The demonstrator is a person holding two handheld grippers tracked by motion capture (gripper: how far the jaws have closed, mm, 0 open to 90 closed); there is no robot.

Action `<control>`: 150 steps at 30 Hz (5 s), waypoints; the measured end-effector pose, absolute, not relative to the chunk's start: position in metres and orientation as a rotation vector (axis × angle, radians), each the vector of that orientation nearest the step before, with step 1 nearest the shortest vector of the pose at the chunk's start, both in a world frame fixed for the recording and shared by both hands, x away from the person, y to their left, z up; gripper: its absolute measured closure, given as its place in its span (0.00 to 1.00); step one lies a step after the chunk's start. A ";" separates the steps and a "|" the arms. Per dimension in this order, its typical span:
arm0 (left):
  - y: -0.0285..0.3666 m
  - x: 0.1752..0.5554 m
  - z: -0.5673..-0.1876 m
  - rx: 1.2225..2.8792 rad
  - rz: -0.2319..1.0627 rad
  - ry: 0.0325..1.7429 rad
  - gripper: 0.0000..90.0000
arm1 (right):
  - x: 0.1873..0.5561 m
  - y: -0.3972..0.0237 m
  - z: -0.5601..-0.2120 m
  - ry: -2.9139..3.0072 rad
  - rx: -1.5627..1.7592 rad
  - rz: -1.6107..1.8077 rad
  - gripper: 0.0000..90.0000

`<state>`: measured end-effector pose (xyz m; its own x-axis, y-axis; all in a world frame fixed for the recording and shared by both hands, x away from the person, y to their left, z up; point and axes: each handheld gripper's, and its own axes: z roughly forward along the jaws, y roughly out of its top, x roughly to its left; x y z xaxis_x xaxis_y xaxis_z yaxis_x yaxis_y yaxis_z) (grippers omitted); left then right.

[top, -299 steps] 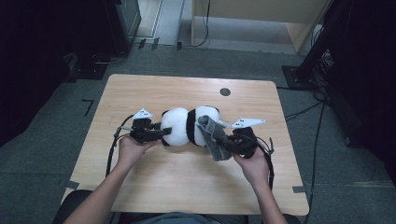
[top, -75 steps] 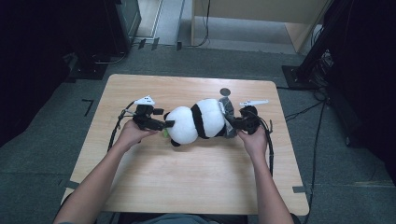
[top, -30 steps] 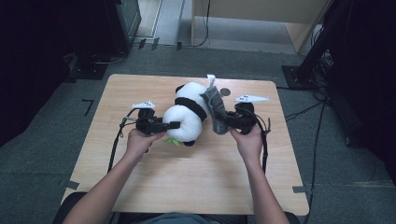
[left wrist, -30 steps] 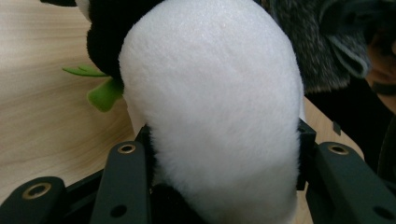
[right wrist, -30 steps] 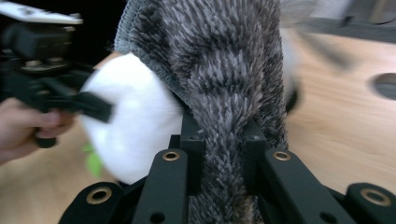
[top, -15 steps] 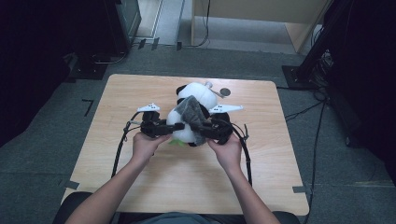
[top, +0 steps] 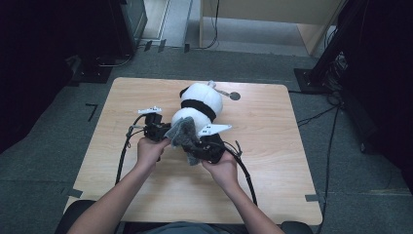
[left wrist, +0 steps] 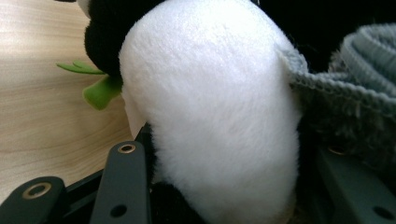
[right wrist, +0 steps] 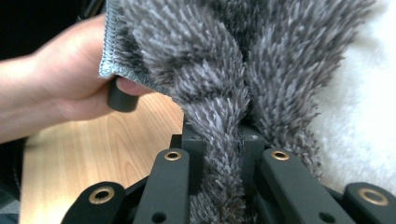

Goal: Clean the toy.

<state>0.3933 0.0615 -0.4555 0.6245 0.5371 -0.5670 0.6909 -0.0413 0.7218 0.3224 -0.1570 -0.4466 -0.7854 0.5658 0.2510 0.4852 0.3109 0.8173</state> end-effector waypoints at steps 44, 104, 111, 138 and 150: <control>0.081 0.397 -0.444 1.694 -0.212 0.975 0.53 | 0.367 -0.242 -0.472 2.272 1.465 1.217 0.89; 0.071 0.394 -0.442 1.649 -0.214 1.007 0.53 | 0.341 -0.162 -0.483 2.517 1.063 1.249 0.89; 0.073 0.395 -0.438 1.664 -0.229 0.977 0.53 | 0.350 -0.181 -0.484 2.472 1.152 1.223 0.89; 0.088 0.397 -0.438 1.738 -0.182 0.960 0.52 | 0.370 -0.269 -0.455 2.211 1.498 1.244 0.87; 0.113 0.405 -0.435 1.726 -0.083 0.985 0.52 | 0.366 -0.290 -0.439 2.139 1.500 1.252 0.88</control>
<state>0.4053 0.1127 -0.4353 0.6530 0.5661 -0.5032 0.6421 -0.0615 0.7641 0.3663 -0.2902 -0.4394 -0.4421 0.8578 0.2622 0.6485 0.1037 0.7541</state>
